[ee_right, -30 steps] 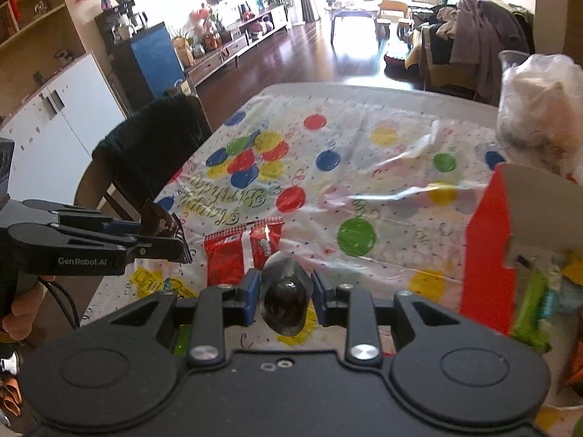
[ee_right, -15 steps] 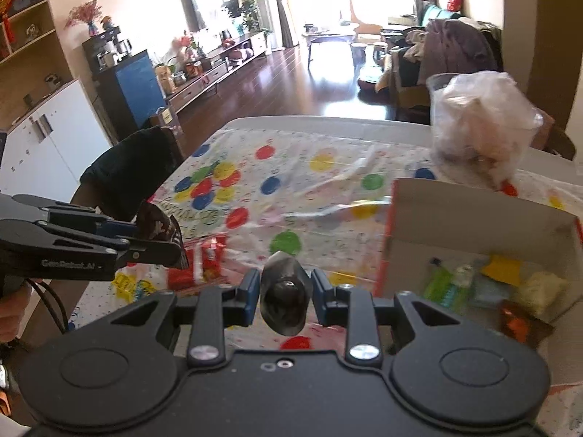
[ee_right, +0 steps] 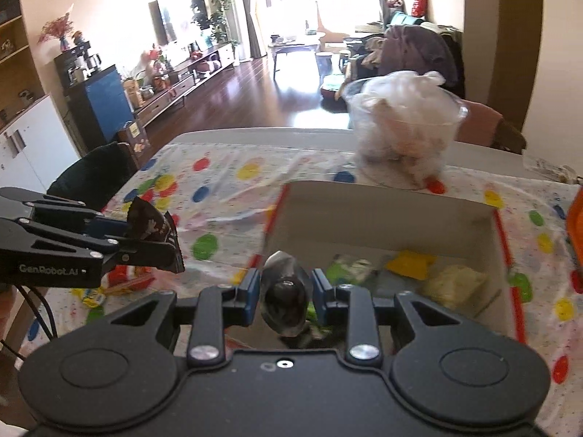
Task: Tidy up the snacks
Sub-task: 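Carry both candies over the box and lower them inside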
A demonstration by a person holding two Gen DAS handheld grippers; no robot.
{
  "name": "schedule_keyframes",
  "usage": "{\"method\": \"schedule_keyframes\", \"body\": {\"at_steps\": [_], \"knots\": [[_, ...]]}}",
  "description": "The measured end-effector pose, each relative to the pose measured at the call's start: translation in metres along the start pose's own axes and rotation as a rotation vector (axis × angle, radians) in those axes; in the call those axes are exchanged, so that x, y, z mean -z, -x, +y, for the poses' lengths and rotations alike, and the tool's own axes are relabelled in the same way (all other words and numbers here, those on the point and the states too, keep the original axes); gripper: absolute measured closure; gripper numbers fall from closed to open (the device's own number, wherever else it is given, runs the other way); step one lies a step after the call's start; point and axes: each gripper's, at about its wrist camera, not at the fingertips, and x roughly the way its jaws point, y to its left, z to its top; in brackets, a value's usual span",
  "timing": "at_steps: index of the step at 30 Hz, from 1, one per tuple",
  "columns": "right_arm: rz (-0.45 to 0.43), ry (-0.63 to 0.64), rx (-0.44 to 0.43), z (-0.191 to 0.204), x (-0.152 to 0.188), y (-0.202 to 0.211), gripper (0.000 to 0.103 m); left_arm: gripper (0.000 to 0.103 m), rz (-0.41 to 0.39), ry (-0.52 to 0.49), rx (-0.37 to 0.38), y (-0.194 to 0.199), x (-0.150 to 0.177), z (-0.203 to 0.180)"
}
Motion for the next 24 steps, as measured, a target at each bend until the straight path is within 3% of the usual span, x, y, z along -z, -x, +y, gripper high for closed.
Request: {"method": "schedule_keyframes", "body": {"at_steps": [11,24], "knots": [[0.012,-0.043,0.072,-0.070,0.012,0.000,0.074,0.070,0.038,-0.032,0.001,-0.043,-0.022,-0.051],[0.069,-0.061,0.119,-0.126,0.007,-0.032,0.074,0.070,0.151,-0.038,-0.037,-0.114,-0.040,-0.077]]}}
